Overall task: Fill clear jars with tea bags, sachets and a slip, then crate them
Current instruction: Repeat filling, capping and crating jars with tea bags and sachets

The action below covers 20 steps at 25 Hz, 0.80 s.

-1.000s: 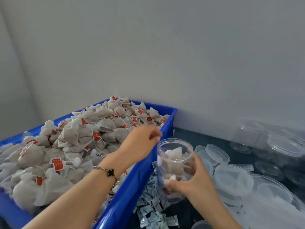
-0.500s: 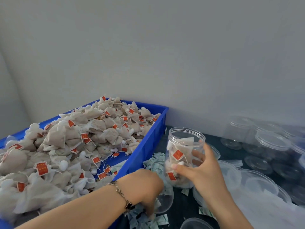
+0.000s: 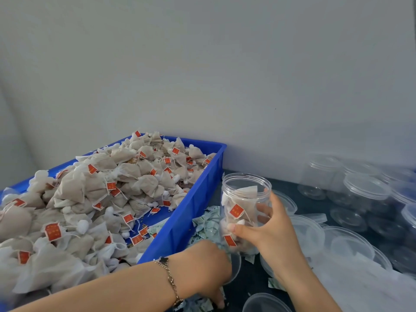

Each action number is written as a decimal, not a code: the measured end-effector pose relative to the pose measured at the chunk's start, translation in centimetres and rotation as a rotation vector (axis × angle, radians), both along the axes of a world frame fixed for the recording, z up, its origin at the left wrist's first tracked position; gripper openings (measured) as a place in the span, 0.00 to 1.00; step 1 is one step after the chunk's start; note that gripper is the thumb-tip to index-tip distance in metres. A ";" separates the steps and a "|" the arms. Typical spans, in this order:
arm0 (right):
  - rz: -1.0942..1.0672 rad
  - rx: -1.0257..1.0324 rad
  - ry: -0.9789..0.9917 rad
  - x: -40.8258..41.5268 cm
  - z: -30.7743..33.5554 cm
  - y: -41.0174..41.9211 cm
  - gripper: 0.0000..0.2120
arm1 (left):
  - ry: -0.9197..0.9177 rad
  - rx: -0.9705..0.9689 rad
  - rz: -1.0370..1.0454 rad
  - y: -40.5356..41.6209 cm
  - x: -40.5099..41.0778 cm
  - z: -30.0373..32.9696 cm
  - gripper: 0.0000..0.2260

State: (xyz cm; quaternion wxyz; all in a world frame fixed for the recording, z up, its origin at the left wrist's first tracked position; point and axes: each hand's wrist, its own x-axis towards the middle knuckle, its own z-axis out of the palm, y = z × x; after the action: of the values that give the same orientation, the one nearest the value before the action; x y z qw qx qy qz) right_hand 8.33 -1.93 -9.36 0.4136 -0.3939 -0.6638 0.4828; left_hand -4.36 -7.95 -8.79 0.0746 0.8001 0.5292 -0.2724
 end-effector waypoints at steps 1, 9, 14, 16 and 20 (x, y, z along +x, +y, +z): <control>0.001 0.005 -0.007 -0.1 0.0 -0.1 0.50 | -0.012 0.004 -0.001 -0.1 0.1 0.0 0.18; 0.003 0.021 -0.007 -0.2 -0.1 -0.1 0.50 | -0.035 0.028 0.074 -0.1 0.5 0.4 0.10; -0.025 -0.006 0.092 0.7 0.8 0.2 0.48 | -0.295 0.098 0.219 0.2 -1.9 2.1 0.14; -0.035 0.010 0.110 1.1 0.8 0.3 0.49 | -0.426 0.155 0.296 0.0 -2.8 3.4 0.15; -0.056 -0.006 0.088 0.9 0.3 0.6 0.51 | -0.705 0.526 0.457 -0.5 -5.0 6.7 0.11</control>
State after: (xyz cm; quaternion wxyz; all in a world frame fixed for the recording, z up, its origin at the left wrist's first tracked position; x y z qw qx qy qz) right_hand 9.24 -1.34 -9.07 0.4546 -0.3922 -0.6323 0.4897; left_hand -9.37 -8.50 -2.08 0.1021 0.6988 0.6845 0.1808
